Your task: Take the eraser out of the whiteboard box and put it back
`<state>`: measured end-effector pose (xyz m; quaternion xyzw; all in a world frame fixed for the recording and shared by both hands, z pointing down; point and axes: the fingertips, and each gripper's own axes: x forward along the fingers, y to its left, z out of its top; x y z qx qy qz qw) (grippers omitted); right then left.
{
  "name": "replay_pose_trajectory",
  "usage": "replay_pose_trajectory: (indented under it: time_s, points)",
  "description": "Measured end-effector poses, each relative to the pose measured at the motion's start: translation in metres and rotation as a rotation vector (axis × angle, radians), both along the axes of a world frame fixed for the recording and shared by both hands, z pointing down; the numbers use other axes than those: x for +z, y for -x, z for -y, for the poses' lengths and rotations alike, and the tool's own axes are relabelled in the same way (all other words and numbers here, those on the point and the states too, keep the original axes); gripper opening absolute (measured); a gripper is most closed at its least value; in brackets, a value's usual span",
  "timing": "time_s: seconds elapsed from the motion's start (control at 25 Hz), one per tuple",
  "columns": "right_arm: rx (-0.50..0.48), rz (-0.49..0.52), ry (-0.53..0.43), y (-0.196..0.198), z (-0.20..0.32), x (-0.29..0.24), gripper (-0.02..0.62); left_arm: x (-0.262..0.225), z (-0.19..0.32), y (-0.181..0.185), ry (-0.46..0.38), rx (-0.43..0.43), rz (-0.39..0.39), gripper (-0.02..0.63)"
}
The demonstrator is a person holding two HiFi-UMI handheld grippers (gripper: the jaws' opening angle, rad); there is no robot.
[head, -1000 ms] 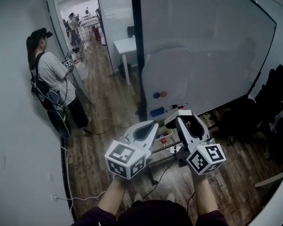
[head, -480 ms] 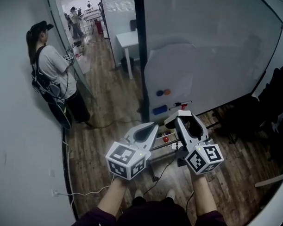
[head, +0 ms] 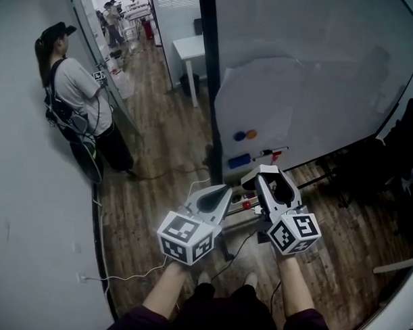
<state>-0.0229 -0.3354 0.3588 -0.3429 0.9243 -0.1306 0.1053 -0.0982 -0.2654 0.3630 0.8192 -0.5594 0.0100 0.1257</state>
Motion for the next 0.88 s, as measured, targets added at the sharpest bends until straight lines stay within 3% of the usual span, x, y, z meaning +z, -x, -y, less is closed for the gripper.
replay_pose_trajectory:
  time_s: [0.48,0.88]
  points:
    - [-0.023,-0.039,-0.073,0.015,0.012,0.017,0.219,0.021,0.015,0.003,0.034,0.008,-0.023,0.005]
    - [-0.083,-0.142,-0.125,0.050,0.031,0.071,0.219,0.055,0.031,0.009,0.090,0.003,-0.047,0.005]
